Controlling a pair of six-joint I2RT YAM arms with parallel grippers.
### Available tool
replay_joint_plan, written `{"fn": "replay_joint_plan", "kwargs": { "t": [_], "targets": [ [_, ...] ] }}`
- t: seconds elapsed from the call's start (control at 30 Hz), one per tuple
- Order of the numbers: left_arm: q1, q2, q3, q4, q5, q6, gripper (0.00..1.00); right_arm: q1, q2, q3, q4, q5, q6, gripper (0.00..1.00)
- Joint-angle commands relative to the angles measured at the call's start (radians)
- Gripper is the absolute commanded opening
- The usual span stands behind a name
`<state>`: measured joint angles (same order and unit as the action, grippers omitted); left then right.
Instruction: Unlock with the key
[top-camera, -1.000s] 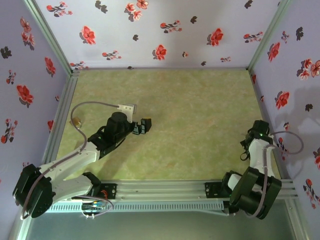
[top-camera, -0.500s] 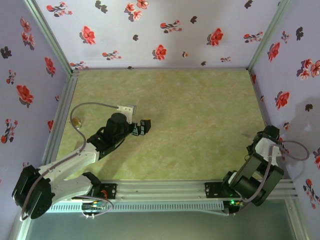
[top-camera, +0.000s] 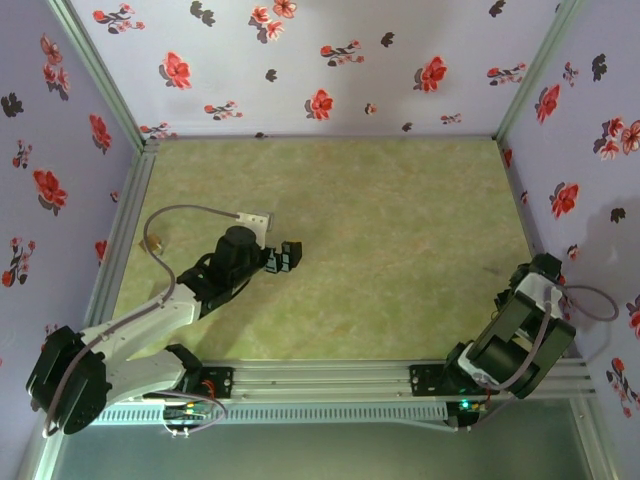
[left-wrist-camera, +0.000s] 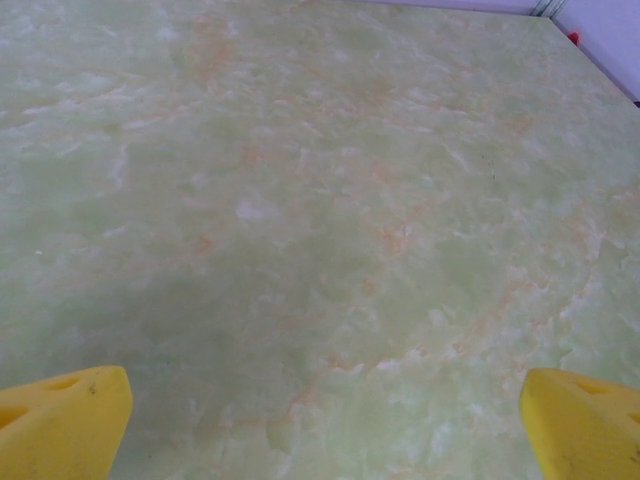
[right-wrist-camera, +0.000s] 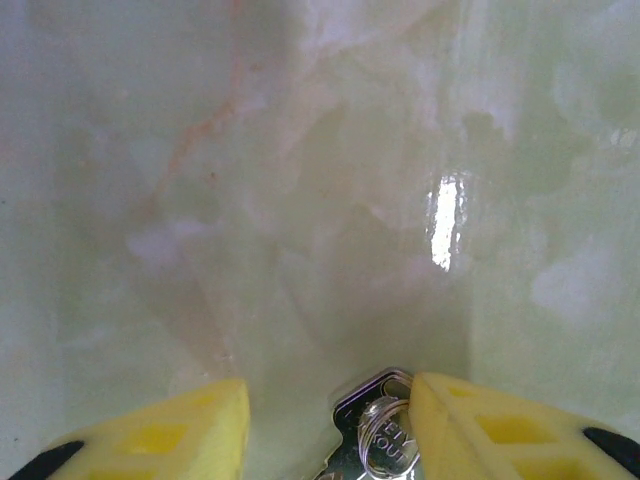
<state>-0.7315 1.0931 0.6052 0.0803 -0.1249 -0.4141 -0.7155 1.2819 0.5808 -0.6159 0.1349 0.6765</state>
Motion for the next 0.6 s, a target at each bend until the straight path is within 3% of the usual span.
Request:
{"fn": "replay_joint_plan", "kwargs": {
  "t": [0.0, 0.23, 0.57],
  "targets": [
    [-0.007, 0.011, 0.007, -0.004, 0.012, -0.012, 1.0, -0.006, 0.017, -0.01, 0.011, -0.045, -0.009, 0.42],
    [-0.008, 0.016, 0.007, -0.004, 0.01, -0.002, 1.0, -0.006, 0.005, -0.01, 0.011, -0.076, -0.018, 0.36],
    [-0.008, 0.03, 0.008, 0.001, 0.01, -0.003, 1.0, -0.006, -0.014, -0.015, 0.013, -0.112, -0.028, 0.08]
  ]
}}
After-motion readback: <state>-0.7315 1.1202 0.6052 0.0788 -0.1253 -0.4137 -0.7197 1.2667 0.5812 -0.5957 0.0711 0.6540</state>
